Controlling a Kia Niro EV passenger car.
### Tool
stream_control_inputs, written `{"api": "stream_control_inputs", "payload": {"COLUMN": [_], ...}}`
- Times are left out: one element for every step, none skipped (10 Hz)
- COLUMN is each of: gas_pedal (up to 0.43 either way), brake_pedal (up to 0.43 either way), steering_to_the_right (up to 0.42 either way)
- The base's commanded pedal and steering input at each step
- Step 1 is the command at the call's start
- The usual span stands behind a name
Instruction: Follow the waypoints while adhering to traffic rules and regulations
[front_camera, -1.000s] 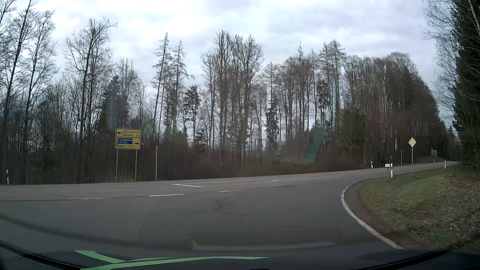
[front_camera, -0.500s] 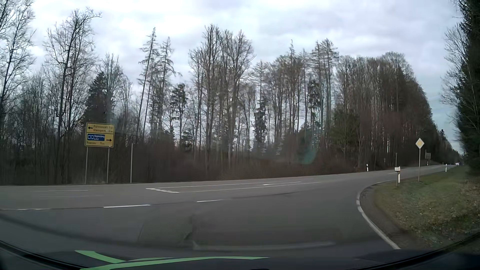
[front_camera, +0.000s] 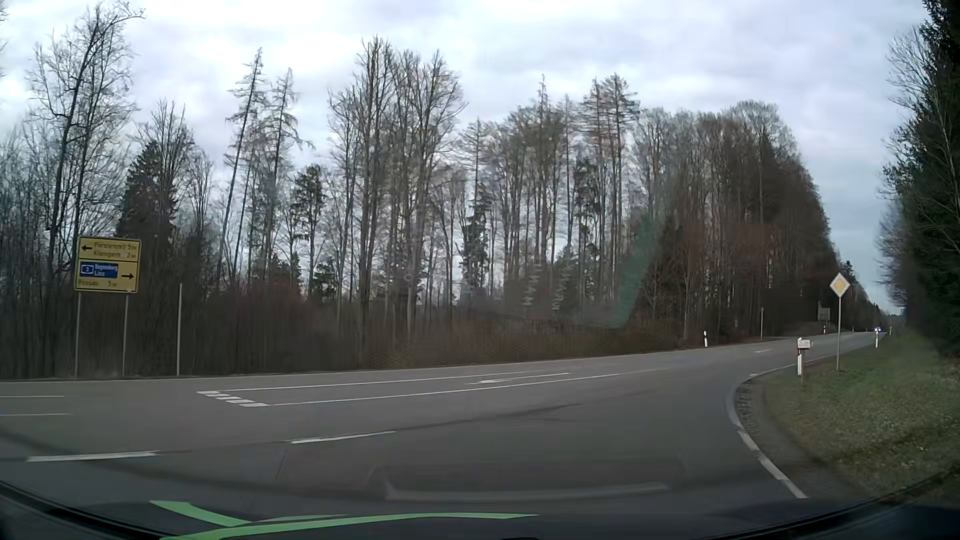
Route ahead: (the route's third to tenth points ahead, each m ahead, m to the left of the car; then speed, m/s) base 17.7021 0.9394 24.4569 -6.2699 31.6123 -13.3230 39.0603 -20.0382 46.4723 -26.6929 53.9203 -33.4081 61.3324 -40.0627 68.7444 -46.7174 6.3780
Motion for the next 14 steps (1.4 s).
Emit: {"api": "stream_control_inputs", "payload": {"gas_pedal": [0.157,0.157,0.157,0.157,0.157,0.157,0.169,0.177,0.177,0.177,0.177,0.177,0.177,0.189], "brake_pedal": [0.000,0.000,0.000,0.000,0.000,0.000,0.000,0.000,0.000,0.000,0.000,0.000,0.000,0.000], "steering_to_the_right": [0.144,0.149,0.153,0.159,0.158,0.158,0.159,0.161,0.163,0.164,0.164,0.166,0.167,0.167]}}
